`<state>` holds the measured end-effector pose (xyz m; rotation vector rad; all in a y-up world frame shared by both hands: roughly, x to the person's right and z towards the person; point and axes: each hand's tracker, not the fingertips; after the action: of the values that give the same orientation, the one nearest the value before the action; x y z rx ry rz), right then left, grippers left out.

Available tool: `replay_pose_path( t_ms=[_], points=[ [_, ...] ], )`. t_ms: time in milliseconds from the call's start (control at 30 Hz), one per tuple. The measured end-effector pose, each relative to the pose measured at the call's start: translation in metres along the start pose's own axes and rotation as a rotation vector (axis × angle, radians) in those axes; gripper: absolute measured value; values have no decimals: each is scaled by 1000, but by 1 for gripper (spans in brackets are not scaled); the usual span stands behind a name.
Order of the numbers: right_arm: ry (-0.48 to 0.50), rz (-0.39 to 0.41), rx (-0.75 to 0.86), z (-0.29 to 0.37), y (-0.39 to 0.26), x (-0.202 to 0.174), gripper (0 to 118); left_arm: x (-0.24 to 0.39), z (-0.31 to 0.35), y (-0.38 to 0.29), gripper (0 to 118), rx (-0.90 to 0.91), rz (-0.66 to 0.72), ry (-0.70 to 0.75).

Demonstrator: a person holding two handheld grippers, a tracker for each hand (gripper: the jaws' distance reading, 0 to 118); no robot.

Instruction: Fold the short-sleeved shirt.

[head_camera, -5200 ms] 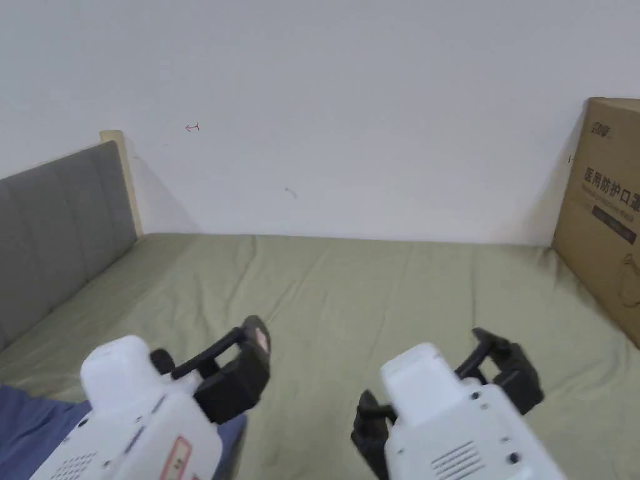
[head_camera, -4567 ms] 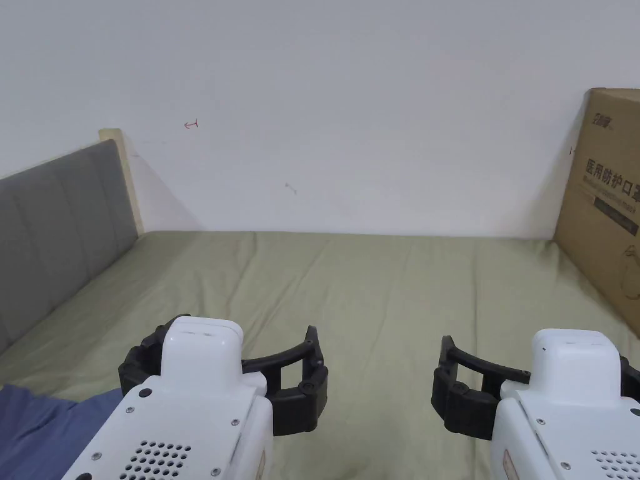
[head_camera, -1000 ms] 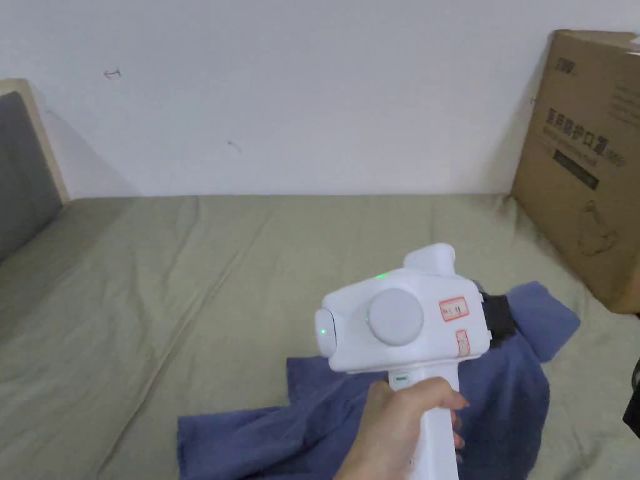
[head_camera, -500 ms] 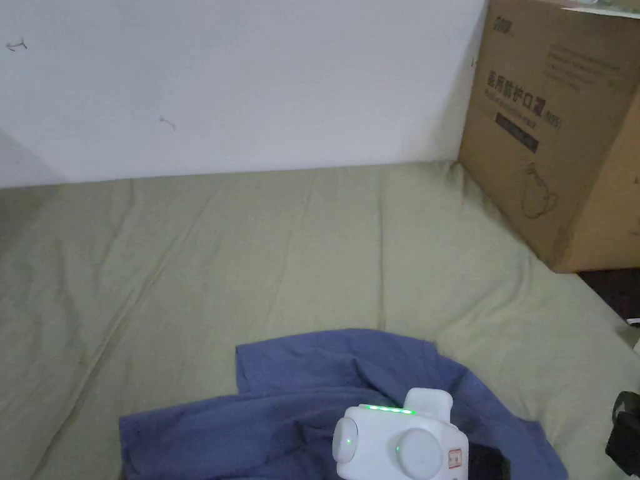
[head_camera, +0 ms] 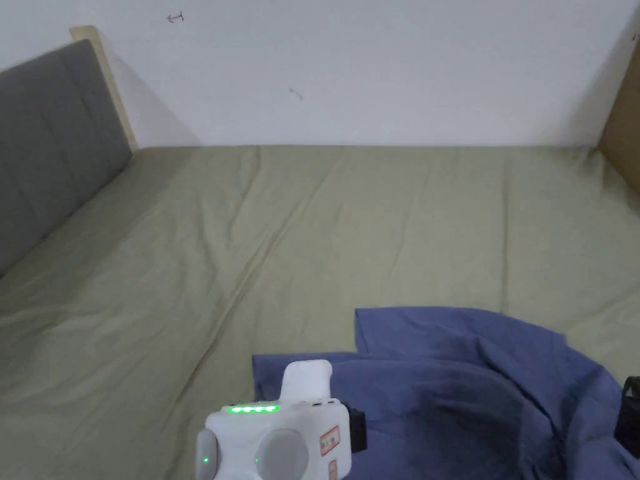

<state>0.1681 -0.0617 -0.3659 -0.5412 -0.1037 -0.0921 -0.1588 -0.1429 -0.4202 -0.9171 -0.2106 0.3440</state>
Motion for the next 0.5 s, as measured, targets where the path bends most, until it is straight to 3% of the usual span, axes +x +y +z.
replay_pose_path(
  t_ms=[67,133,167,200,300,433,500],
  points=[
    [28,20,-12,-4,1,-10,1,-25,2,10,5,12,22,60],
    [42,39,-19,-9,3,-17,1,-46,0,30,66,29,19,124],
    [40,47,-19,-12,3,-20,1,-56,-4,41,86,36,16,140],
    [39,51,-22,-14,3,-21,1,-67,-9,52,91,56,37,146],
    [41,59,-50,-24,1,-20,1,-96,-39,91,90,39,125,187],
    [7,69,-100,-38,-8,-12,1,-110,-92,110,89,-46,144,166],
    [-13,74,-136,-46,-13,-4,1,-112,-126,108,79,-127,90,168]
  ],
)
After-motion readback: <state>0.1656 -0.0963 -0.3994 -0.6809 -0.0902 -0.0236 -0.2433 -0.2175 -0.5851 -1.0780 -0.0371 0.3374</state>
